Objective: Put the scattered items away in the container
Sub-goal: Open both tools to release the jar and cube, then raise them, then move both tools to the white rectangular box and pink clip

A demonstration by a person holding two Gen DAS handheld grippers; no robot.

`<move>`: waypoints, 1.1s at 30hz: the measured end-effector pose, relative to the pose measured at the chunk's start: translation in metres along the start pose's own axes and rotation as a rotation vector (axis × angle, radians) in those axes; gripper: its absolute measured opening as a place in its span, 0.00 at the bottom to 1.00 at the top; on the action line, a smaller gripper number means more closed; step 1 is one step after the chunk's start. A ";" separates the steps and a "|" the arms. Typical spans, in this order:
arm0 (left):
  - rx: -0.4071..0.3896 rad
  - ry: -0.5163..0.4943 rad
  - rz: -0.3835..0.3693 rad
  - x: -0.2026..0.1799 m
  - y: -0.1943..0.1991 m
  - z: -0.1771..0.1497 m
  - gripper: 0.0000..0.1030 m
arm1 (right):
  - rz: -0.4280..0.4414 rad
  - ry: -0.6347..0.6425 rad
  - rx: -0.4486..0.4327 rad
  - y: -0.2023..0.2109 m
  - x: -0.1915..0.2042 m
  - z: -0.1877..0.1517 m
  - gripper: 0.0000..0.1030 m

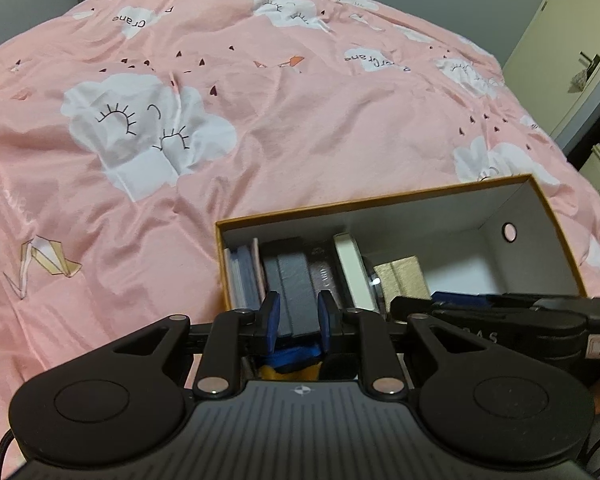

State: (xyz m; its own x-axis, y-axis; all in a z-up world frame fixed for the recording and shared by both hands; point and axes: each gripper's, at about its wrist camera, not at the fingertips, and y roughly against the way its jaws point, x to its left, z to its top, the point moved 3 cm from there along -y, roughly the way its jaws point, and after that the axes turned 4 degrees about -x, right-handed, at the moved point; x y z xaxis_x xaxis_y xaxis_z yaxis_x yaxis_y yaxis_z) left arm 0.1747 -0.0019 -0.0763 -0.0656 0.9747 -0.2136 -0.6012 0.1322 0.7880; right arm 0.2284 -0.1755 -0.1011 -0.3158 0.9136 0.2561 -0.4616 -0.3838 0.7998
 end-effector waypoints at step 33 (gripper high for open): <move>-0.132 -0.100 0.104 0.057 0.114 -0.064 0.59 | 0.003 0.232 -0.316 0.096 0.101 -0.062 0.69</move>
State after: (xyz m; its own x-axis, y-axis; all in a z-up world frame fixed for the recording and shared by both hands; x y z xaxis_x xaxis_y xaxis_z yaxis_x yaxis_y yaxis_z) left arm 0.0517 0.0569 -0.0355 -0.0574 0.9958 -0.0714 -0.6953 0.0114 0.7186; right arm 0.1006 -0.1281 -0.0319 -0.4799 0.8716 0.1000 -0.6817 -0.4422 0.5829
